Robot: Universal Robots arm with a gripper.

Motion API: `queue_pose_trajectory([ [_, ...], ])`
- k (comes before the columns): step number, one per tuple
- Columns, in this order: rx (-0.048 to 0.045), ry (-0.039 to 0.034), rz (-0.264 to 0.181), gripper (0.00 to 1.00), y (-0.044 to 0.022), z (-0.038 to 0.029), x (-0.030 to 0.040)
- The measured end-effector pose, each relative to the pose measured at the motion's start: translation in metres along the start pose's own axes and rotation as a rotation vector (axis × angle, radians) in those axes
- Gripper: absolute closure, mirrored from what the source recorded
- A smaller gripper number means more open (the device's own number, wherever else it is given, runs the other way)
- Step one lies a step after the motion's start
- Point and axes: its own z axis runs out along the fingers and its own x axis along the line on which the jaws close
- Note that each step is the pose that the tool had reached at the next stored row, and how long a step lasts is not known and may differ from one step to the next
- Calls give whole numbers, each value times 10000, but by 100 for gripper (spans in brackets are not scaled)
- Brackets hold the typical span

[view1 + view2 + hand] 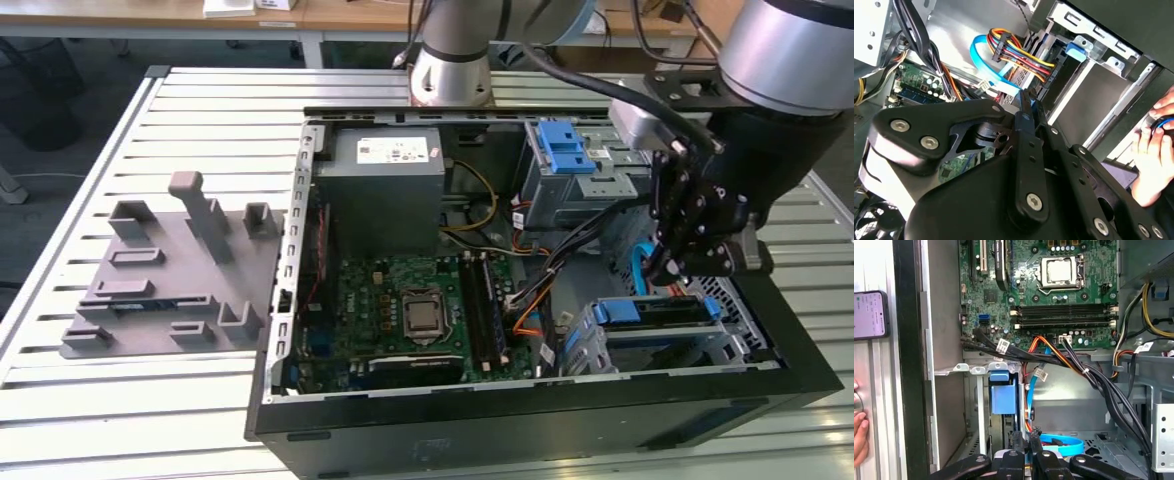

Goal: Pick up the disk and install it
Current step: 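Insert the second disk wire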

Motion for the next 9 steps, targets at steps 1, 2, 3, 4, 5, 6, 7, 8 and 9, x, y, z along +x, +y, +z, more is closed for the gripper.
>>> queue_pose_trajectory([
  [1,4,-17,-6,84,0,11,10],
  [2,5,-38,-10,84,1,21,25],
  [3,7,-55,-15,84,2,34,42],
  [4,8,-70,-22,84,3,49,61],
  [5,10,-79,-30,84,3,62,80],
  [6,11,-90,-36,84,3,74,92],
  [7,13,-103,-38,84,3,82,94],
  [8,15,-132,-38,84,3,87,94],
  [9,18,-192,-36,84,4,92,96],
])
